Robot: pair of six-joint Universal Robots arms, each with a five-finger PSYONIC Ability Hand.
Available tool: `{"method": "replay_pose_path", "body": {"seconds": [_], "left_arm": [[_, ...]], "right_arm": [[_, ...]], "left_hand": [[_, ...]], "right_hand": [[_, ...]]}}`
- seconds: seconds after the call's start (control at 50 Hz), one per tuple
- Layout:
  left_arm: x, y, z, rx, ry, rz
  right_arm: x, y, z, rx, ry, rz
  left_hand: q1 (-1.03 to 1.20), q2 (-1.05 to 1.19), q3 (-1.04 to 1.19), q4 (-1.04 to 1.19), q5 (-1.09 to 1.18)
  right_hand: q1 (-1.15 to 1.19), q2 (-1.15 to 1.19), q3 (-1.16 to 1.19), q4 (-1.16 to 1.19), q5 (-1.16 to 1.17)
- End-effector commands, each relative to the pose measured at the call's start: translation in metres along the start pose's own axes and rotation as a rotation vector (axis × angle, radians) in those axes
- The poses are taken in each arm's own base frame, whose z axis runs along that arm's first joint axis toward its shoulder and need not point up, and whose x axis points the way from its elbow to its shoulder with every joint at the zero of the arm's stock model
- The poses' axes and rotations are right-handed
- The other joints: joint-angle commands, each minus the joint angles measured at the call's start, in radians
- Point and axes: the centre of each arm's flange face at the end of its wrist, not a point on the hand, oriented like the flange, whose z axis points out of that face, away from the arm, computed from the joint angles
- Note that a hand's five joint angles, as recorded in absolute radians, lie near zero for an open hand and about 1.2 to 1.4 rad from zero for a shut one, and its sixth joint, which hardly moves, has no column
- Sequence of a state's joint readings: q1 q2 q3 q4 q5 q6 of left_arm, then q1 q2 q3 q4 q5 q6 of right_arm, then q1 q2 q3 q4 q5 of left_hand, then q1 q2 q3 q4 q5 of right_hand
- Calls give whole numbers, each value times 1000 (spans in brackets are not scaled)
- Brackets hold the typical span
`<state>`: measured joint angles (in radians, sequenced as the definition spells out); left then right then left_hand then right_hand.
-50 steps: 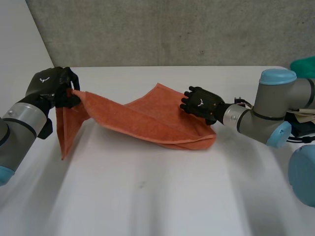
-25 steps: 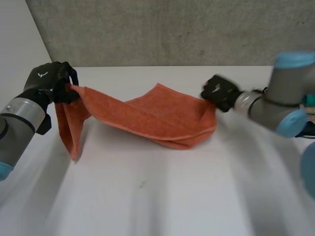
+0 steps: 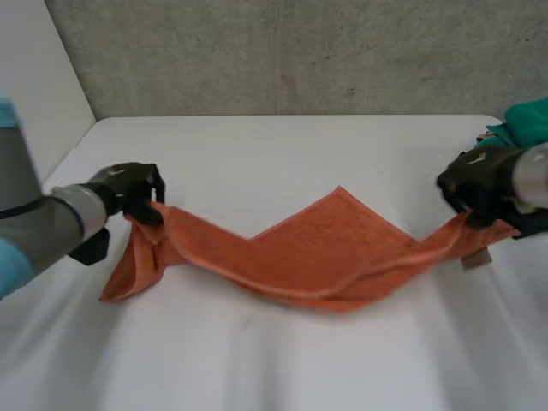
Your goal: Fold the laundry.
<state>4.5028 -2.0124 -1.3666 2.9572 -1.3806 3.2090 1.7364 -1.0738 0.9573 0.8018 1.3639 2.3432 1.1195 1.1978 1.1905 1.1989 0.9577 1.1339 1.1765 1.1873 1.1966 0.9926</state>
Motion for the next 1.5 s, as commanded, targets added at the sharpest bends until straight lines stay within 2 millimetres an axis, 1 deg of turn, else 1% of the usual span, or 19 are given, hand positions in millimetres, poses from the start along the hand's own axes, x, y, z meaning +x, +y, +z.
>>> {"method": "replay_pose_path", "body": {"seconds": [0.02,0.04,0.1,0.12,0.2,0.26,0.34,0.42,0.52,0.58,0.6,0.64,0.66,0.74,0.84,0.96,1.04,1.26,1.5], "left_arm": [[18,-36,42,171,19,104],[19,-68,43,298,11,119],[22,-119,37,520,0,133],[21,-153,29,679,-14,137],[16,-211,3,1011,-42,120],[12,-226,-7,1116,-47,98],[1,-211,1,1060,-63,75],[-11,-171,22,906,-89,57],[-22,-88,49,647,-108,37],[-23,-47,59,540,-102,45],[-23,-21,65,479,-96,54],[-24,4,70,419,-90,68],[-26,26,73,365,-85,83],[-30,65,71,233,-85,114],[-35,71,53,142,-96,135],[-30,53,26,146,-82,146],[-23,50,13,155,-56,155],[3,68,-9,134,48,251],[1,82,16,123,60,426]], "right_arm": [[5,-29,55,142,173,-24],[24,-50,54,245,295,6],[55,-84,41,438,479,65],[74,-102,31,565,584,111],[103,-133,-2,836,750,180],[104,-140,-13,909,772,191],[88,-135,-17,902,721,174],[62,-117,-5,845,614,163],[18,-75,30,690,438,161],[-6,-51,50,594,344,167],[-21,-34,64,527,288,169],[-36,-18,76,462,245,166],[-49,-2,88,399,205,157],[-73,32,107,256,132,115],[-75,47,109,186,117,94],[-63,43,96,203,139,145],[-63,43,90,211,141,176],[-69,47,88,201,124,193],[-72,50,87,187,117,194]], "left_hand": [[277,198,206,197,264],[277,198,206,197,264],[277,198,206,197,264],[277,198,206,197,264],[277,198,206,197,264],[277,198,206,197,264],[277,198,206,197,264],[277,198,206,197,264],[277,198,206,197,264],[277,198,206,197,264],[277,198,206,197,264],[277,198,206,197,264],[277,198,206,197,264],[277,198,206,197,264],[148,70,77,69,136],[-400,-478,-471,-479,-412],[-536,-614,-607,-615,-548],[-545,-623,-616,-624,-558],[-472,-550,-543,-551,-485]], "right_hand": [[262,220,209,200,229],[262,220,209,200,229],[262,220,209,200,229],[262,220,209,200,229],[262,220,209,200,229],[262,220,209,200,229],[262,220,209,200,229],[262,220,209,200,229],[262,220,209,200,229],[262,220,209,200,229],[262,220,209,200,229],[262,220,209,200,229],[262,220,209,200,229],[262,220,209,200,229],[262,220,209,200,229],[262,220,209,200,229],[262,220,209,200,229],[262,220,209,200,229],[262,220,209,200,229]]}}
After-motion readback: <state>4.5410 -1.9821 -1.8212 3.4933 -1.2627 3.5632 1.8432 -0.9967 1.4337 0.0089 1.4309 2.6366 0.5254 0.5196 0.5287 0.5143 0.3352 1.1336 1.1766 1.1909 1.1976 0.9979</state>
